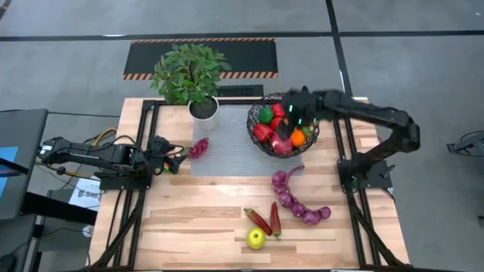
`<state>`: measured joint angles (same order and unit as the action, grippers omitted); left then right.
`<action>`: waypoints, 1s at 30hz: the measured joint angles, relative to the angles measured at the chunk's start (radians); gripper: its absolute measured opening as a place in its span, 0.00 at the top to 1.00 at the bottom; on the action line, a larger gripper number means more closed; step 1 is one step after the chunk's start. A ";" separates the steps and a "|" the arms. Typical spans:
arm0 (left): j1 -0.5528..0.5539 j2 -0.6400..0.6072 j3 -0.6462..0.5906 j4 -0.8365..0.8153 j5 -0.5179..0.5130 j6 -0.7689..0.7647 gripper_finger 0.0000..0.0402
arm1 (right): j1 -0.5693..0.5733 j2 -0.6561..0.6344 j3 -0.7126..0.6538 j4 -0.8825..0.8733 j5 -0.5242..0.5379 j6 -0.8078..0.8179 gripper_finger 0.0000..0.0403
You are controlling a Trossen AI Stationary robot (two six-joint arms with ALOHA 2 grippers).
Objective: Build produce basket
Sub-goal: Put the green apple into the wire basket
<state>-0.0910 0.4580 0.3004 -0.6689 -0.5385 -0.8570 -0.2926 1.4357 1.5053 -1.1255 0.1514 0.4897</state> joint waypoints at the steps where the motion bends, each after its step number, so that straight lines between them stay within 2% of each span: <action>1: 0.000 0.000 0.000 0.000 0.000 0.000 0.12 | 0.049 0.001 0.000 0.000 0.001 0.024 0.34; 5: 0.000 0.000 0.000 0.000 0.001 0.000 0.12 | 0.259 0.043 0.000 0.001 0.015 0.135 0.34; 9: 0.000 0.000 0.000 0.001 0.008 0.000 0.12 | 0.456 0.137 -0.002 -0.002 0.110 0.256 0.34; 14: 0.000 0.000 0.000 0.005 0.009 0.000 0.12 | 0.603 0.270 -0.002 -0.031 0.132 0.473 0.34; 17: 0.000 0.000 0.000 0.005 0.009 0.000 0.12 | 0.681 0.331 -0.003 0.014 0.123 0.563 0.34; 19: 0.000 0.000 0.000 0.006 0.007 0.003 0.12 | 0.740 0.364 -0.003 0.111 0.114 0.558 0.34; 25: 0.000 0.000 0.000 0.013 -0.001 0.015 0.12 | 0.881 0.435 -0.001 0.461 0.109 0.387 0.34; 30: 0.000 0.000 0.000 0.015 -0.002 0.014 0.12 | 0.923 0.513 -0.001 0.565 0.120 0.376 0.34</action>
<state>-0.0914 0.4580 0.3004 -0.6537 -0.5400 -0.8425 0.6304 1.9485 1.5043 -0.5602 0.2714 0.8661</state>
